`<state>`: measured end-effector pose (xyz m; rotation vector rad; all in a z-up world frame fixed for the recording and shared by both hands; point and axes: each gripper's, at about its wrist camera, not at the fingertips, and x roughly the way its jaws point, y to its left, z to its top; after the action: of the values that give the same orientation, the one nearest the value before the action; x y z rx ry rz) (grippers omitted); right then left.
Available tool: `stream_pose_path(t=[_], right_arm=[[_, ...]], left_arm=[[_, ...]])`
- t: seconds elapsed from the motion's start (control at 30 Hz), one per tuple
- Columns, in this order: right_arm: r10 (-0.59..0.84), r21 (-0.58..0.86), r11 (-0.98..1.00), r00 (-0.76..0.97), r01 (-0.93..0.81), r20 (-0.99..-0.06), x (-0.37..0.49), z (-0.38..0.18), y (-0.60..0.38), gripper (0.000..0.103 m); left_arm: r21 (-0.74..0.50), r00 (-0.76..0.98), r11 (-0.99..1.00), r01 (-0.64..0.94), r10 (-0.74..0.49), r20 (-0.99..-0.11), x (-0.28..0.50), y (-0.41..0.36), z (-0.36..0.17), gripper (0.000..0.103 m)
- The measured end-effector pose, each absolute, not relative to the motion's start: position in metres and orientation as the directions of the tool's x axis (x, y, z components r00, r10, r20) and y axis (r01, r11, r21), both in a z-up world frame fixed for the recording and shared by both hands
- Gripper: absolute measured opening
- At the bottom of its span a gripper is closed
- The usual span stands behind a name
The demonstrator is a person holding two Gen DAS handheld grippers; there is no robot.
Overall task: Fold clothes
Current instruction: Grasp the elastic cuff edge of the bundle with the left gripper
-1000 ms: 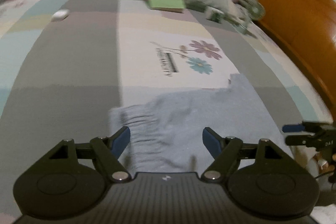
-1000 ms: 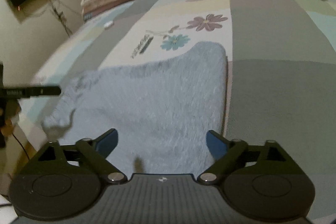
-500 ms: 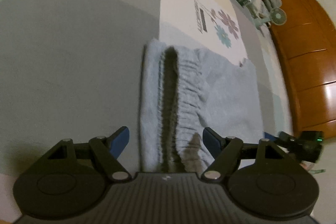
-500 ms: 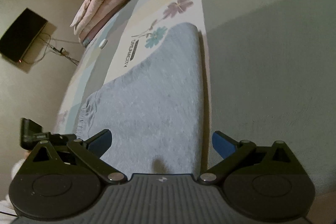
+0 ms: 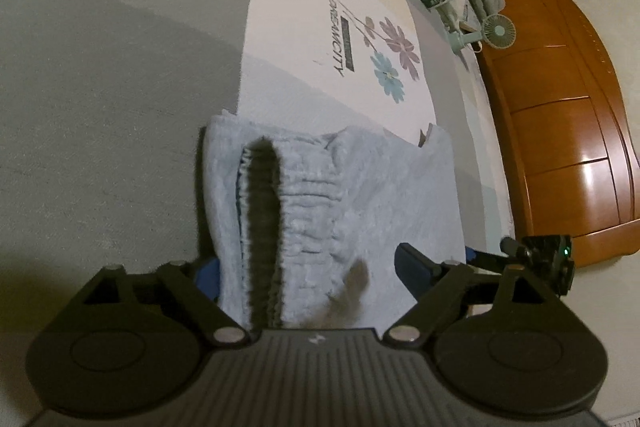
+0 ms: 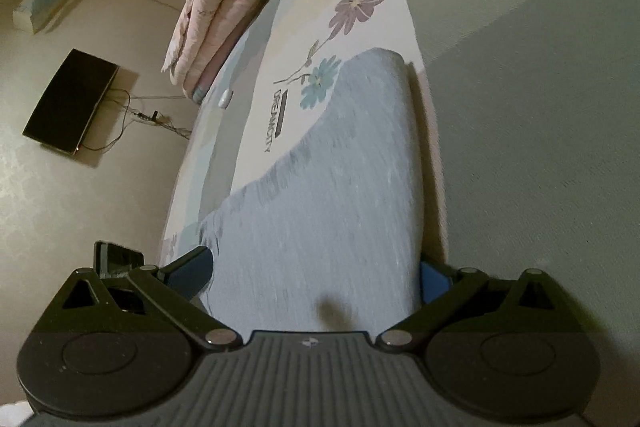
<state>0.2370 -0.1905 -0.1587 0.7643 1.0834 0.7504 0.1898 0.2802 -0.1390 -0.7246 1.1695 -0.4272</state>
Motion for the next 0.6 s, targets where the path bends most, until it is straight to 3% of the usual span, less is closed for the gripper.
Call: stream_pose_path(t=[0.27, 0.6], right_arm=[[0.860, 0.852, 0.496, 0.230, -0.167, -0.455, 0.209, -0.159, -0.200, 0.103], [0.884, 0.876, 0.454, 0.206, -0.162, -0.420, 0.241, -0.162, -0.179, 0.103]], left_arm=[[-0.768, 0.326, 0.637, -0.065, -0.714, -0.620, 0.153, 0.288, -0.148, 0.085], [-0.809, 0.326, 0.585, -0.052, -0.756, -0.568, 0.188, 0.282, -0.154, 0.088]])
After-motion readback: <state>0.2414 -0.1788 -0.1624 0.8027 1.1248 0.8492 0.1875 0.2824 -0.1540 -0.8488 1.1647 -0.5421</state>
